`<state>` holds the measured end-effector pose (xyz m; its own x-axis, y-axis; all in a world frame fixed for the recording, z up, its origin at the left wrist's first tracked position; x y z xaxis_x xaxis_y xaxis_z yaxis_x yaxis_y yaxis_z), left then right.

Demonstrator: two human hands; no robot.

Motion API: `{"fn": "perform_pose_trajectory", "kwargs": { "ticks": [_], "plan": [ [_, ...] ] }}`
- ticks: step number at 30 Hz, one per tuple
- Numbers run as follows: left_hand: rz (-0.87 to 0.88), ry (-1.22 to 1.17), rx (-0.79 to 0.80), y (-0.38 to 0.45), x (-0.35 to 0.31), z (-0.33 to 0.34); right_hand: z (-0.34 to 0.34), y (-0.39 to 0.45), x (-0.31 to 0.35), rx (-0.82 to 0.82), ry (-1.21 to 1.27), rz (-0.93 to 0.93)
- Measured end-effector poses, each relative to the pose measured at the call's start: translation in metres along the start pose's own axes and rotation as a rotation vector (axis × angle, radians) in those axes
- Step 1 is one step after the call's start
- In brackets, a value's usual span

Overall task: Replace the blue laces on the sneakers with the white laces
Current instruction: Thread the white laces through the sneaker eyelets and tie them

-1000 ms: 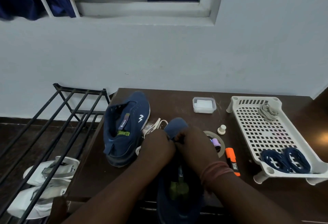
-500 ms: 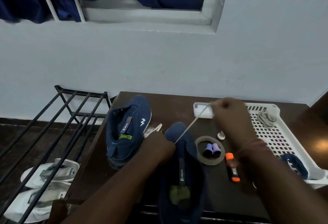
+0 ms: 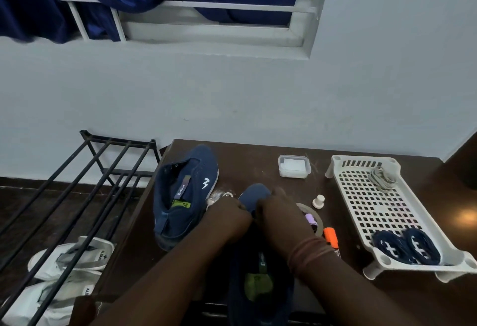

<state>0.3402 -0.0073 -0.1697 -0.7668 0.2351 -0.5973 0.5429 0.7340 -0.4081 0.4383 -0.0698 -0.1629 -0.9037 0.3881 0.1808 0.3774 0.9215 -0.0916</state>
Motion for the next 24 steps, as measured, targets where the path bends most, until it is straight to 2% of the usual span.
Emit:
{"fn": "perform_pose_trajectory", "kwargs": {
  "ticks": [3,4,5,8,10,12,14,16,19,22,24],
  "plan": [
    [-0.041,-0.028,0.013,-0.004,0.003,-0.001,-0.02,0.002,0.01,-0.064,-0.033,-0.067],
    [-0.048,-0.034,0.014,-0.006,0.002,-0.002,-0.036,0.002,0.01,-0.107,0.043,-0.087],
    [-0.049,-0.024,0.018,-0.006,0.001,-0.003,-0.059,0.001,0.001,-0.184,0.242,-0.047],
    [-0.039,0.011,0.042,-0.003,0.0,0.0,-0.116,-0.008,-0.064,-0.524,1.08,0.251],
    [-0.015,0.046,0.038,-0.005,-0.001,0.0,-0.145,-0.024,-0.099,-0.751,1.267,0.333],
    [-0.018,0.119,0.025,-0.007,0.001,0.0,-0.158,-0.037,-0.114,-0.857,1.359,0.386],
    [-0.034,0.315,0.027,-0.012,0.002,-0.003,-0.156,-0.04,-0.115,-0.812,1.338,0.421],
    [-0.029,0.452,0.093,-0.01,0.003,-0.002,-0.142,-0.034,-0.105,-0.596,1.121,0.414],
    [-0.021,0.37,0.201,-0.01,0.0,-0.006,-0.123,-0.03,-0.082,-0.343,0.879,0.344],
    [-0.012,0.153,0.226,-0.009,0.004,-0.016,-0.117,-0.03,-0.064,-0.266,0.897,0.282],
    [-0.016,0.0,0.283,-0.014,0.005,-0.015,-0.12,-0.028,-0.061,-0.285,0.922,0.262]
  ]
}}
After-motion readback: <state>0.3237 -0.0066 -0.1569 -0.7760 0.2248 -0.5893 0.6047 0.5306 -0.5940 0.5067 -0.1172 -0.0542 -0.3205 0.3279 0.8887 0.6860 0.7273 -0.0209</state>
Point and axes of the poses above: each hand's wrist, its own y-axis towards the middle knuckle, its own z-axis out of the palm, x = y × z, the point moved 8 cm from there along y, towards the middle knuckle, and after that the axes turned 2 degrees about y, right-handed, at the moved point
